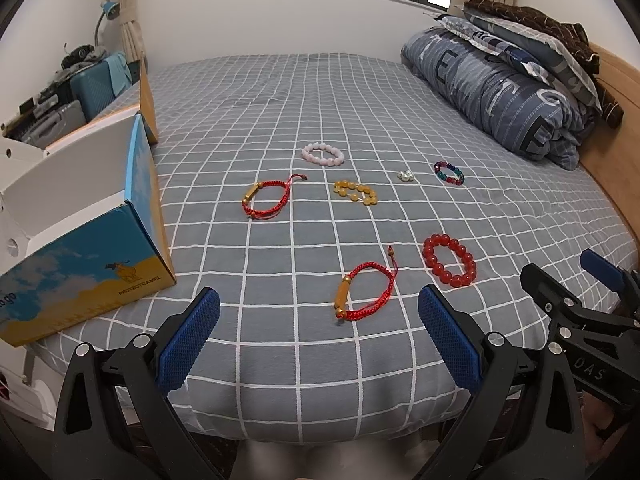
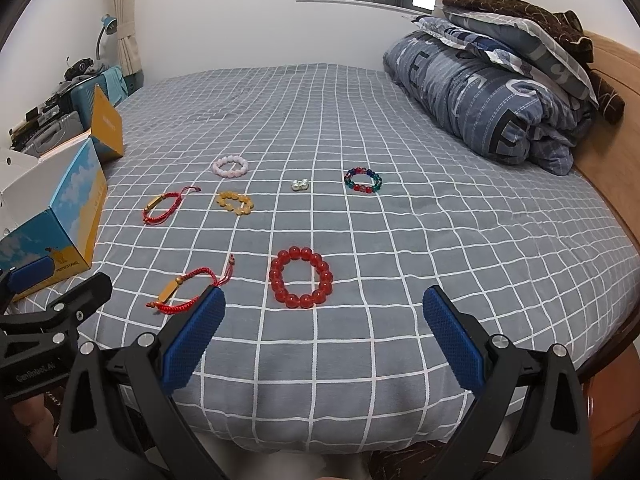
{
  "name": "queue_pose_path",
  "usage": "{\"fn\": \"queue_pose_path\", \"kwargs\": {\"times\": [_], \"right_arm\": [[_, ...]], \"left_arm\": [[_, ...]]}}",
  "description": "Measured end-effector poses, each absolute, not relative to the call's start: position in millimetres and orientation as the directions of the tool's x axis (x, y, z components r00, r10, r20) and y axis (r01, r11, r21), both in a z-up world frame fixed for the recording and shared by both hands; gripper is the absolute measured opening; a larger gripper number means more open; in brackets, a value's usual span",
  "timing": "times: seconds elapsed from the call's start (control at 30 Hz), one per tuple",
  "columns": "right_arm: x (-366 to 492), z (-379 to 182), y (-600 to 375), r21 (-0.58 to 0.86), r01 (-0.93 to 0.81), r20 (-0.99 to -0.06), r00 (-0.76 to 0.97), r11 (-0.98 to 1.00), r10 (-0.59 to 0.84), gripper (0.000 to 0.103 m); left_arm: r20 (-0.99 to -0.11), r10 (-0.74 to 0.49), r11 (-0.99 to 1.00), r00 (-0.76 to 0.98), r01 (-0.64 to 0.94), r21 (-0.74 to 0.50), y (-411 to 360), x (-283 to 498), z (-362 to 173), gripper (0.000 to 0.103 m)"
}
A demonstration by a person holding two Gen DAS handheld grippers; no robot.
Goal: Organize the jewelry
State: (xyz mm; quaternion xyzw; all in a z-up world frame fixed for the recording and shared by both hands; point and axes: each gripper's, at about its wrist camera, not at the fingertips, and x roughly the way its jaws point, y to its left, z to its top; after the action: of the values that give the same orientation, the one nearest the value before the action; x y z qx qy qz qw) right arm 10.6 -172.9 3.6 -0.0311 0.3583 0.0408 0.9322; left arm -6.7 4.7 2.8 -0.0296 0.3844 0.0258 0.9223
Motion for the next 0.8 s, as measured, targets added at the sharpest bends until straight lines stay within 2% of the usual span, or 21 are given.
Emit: {"fn": "queue_pose_path", "kwargs": {"times": [0.8], "right_arm": [[12.8,-1.0,-172.3,-0.024,-0.102,-0.673,0.737,0.994,0.059,0.095]], "left_arm": [[-0.715,0.029,0.997,0.698,-0.073,-0.030,2.8,-2.9,2.7,0.097]]}}
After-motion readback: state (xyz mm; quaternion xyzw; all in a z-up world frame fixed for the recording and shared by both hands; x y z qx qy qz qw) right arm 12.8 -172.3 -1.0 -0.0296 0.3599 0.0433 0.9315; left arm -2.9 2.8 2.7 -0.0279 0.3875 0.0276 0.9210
